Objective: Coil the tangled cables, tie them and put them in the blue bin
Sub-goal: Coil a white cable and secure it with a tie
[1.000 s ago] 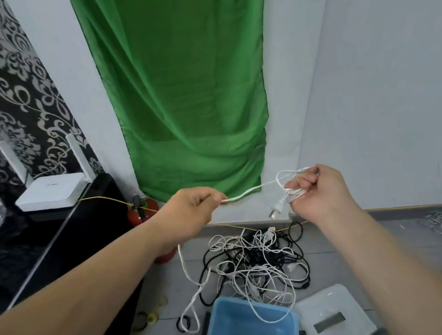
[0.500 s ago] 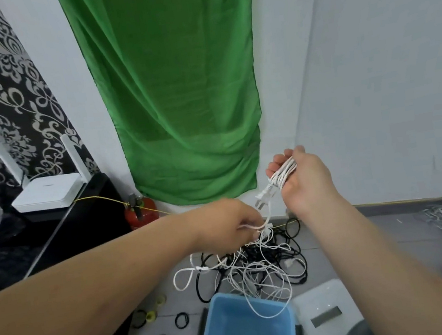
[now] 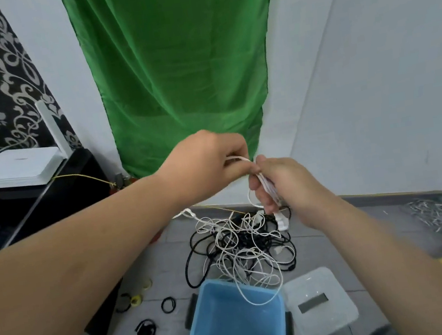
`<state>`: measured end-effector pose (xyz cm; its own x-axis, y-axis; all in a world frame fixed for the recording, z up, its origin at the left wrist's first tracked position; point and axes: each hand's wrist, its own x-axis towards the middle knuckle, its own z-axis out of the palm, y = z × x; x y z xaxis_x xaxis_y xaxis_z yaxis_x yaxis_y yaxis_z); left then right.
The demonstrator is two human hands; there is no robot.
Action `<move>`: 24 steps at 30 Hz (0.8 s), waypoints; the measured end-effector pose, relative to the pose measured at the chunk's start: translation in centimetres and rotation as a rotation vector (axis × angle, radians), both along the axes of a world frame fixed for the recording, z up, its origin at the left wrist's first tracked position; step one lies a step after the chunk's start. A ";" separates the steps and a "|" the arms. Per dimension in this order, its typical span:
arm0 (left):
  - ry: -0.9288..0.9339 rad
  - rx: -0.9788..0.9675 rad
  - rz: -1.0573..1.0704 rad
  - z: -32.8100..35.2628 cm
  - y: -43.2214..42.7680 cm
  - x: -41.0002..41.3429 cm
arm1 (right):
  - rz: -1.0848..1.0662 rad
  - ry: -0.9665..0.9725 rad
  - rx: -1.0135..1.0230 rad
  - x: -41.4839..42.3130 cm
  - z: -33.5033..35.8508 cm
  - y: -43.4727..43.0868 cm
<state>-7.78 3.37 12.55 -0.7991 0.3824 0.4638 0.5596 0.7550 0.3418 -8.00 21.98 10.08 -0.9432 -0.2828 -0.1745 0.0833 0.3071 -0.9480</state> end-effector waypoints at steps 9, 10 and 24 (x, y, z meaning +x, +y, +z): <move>-0.350 0.231 0.031 -3.4 -2.0 -0.8 | 0.156 -0.408 -0.709 1.2 0.6 -1.6; -0.406 0.222 0.040 -4.1 -1.8 -0.9 | 0.119 -0.416 -0.784 1.1 0.5 -1.8; -0.715 -0.236 -0.257 -7.6 3.6 0.4 | -0.744 -0.303 -0.939 -5.7 -2.7 4.1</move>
<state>-7.36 6.97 4.94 -0.7459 0.6197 -0.2441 0.4317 0.7289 0.5313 -13.74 26.04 7.41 -0.8850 0.1711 -0.4329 0.2014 -0.6978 -0.6874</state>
